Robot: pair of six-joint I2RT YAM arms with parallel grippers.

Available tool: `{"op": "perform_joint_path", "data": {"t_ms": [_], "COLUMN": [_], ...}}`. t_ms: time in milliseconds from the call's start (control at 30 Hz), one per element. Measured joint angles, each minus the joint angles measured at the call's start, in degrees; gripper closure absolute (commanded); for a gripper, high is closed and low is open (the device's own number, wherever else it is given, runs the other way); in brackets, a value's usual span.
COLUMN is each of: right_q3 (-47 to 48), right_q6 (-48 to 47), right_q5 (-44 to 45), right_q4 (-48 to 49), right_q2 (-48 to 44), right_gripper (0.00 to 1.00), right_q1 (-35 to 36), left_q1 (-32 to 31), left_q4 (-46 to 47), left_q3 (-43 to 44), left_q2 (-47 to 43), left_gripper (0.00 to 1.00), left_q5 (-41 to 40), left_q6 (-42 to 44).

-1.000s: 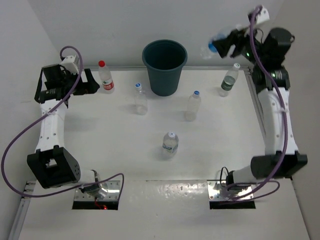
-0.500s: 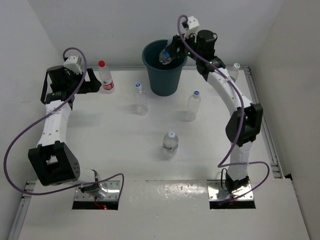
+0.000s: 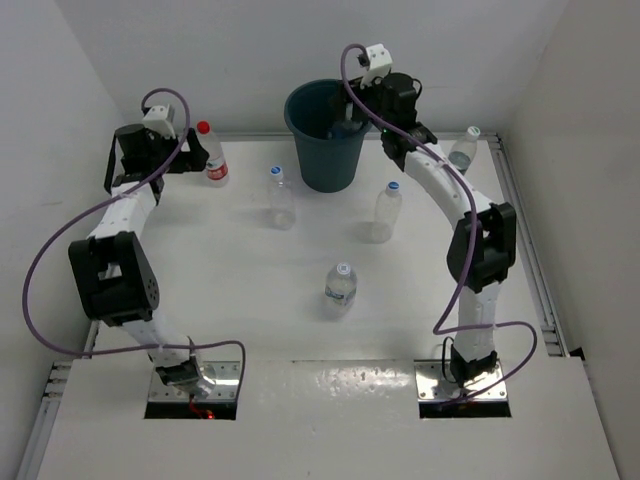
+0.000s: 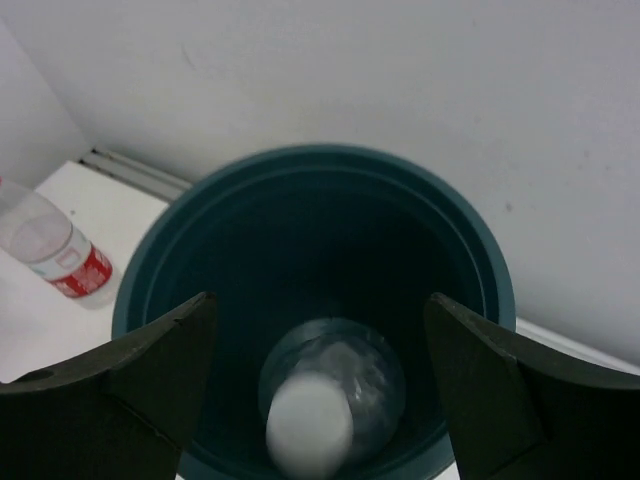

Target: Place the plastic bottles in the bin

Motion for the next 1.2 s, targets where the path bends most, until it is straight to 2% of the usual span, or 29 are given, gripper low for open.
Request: {"op": "perform_joint_path", "data": {"t_ms": [267,467,567,600,733,900,1033,1200], "right_q3": [-2.3,-9.3,-14.3,-15.6,-22.3,-31.1,-37.5,-41.6], "right_q6": [2.3,6.6,7.5,7.5,6.4,4.7,4.5,5.0], "right_q5": [-1.7,-4.3,-5.3,-5.4,-5.4,-4.2,-1.7,-1.4], "right_q4": [-4.7,-11.4,-13.6,-14.2,-14.9,-14.7,-14.5,-13.9], "right_q2": [-1.2,-12.2,-20.4,-22.7,-31.8,-37.3,-37.8,-37.7], "right_gripper": [0.16,0.14,0.14,0.14,0.13,0.12,0.11,0.08], "right_q1": [-1.4,-7.8,-13.4,-15.1,-20.8,-25.0,-29.0,-33.6], "left_q1": [-2.5,-5.0,-5.6,-5.7,-5.8,-5.8,-5.8,-6.3], "left_q4": [5.8,9.3,10.8,11.0,11.8,11.7,9.9,11.0], "left_q3": [2.4,6.5,9.0,9.9,13.0,14.6,16.0,28.0], "left_q2": [9.5,15.6,18.5,19.4,21.8,20.7,14.6,7.8], "left_gripper": [0.00,0.02,0.20,0.33,0.58,0.60,0.60,0.59], "left_q5": [0.7,-1.4,-2.2,-2.5,-3.3,-3.2,-2.2,0.9], "left_q6": [-1.4,-0.3,0.0,0.1,0.2,-0.9,-3.3,-8.8]}}
